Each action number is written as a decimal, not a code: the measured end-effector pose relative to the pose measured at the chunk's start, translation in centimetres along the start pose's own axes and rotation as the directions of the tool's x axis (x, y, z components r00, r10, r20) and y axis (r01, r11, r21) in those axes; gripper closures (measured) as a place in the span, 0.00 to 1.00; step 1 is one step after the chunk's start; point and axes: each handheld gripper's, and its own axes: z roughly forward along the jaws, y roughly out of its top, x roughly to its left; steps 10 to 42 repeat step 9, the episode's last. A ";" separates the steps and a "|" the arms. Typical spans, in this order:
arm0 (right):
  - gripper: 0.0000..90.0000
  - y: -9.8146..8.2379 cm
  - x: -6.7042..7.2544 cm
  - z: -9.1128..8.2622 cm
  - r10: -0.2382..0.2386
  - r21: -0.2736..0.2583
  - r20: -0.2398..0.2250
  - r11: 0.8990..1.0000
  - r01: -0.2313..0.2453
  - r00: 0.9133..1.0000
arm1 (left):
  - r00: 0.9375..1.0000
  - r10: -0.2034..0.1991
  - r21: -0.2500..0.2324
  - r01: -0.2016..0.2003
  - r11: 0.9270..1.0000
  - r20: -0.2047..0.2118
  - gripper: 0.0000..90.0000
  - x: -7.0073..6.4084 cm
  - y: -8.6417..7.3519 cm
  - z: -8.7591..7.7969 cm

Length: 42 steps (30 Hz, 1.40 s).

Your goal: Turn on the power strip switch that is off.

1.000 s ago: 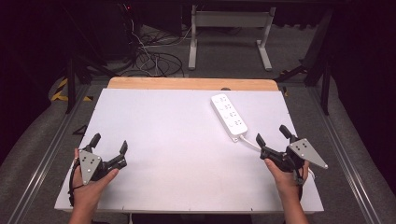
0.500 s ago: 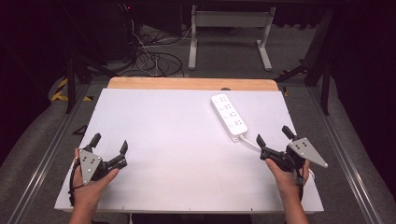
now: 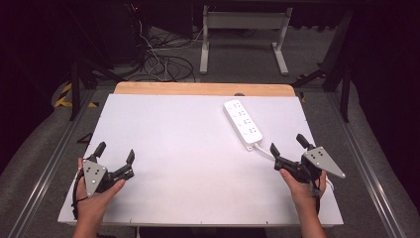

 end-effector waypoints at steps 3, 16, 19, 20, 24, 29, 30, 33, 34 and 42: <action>0.09 0.0 -0.1 0.0 0.005 0.002 0.002 1.000 -0.005 1.000 | 1.000 -0.001 0.001 0.001 1.000 -0.002 0.12 0.0 0.0 0.0; 0.09 0.0 -0.2 0.0 0.008 0.005 0.003 1.000 -0.008 1.000 | 1.000 -0.001 0.000 0.001 1.000 -0.002 0.12 0.0 0.0 0.0; 0.09 0.0 -0.2 0.0 0.008 0.005 0.003 1.000 -0.008 1.000 | 1.000 -0.001 0.000 0.001 1.000 -0.002 0.12 0.0 0.0 0.0; 0.09 0.0 -0.2 0.0 0.008 0.005 0.003 1.000 -0.008 1.000 | 1.000 -0.001 0.000 0.001 1.000 -0.002 0.12 0.0 0.0 0.0; 0.09 0.0 -0.2 0.0 0.008 0.005 0.003 1.000 -0.008 1.000 | 1.000 -0.001 0.000 0.001 1.000 -0.002 0.12 0.0 0.0 0.0; 0.09 0.0 -0.2 0.0 0.008 0.005 0.003 1.000 -0.008 1.000 | 1.000 -0.001 0.000 0.001 1.000 -0.002 0.12 0.0 0.0 0.0; 0.09 0.0 -0.2 0.0 0.008 0.005 0.003 1.000 -0.008 1.000 | 1.000 -0.001 0.000 0.001 1.000 -0.002 0.12 0.0 0.0 0.0; 0.09 0.0 -0.2 0.0 0.008 0.005 0.003 1.000 -0.008 1.000 | 1.000 -0.001 0.000 0.001 1.000 -0.002 0.12 0.0 0.0 0.0; 0.09 0.0 -0.2 0.0 0.008 0.005 0.003 1.000 -0.008 1.000 | 1.000 -0.001 0.000 0.001 1.000 -0.002 0.12 0.0 0.0 0.0; 0.09 0.0 -0.2 0.0 0.008 0.005 0.003 1.000 -0.008 1.000 | 1.000 -0.001 0.000 0.001 1.000 -0.002 0.12 0.0 0.0 0.0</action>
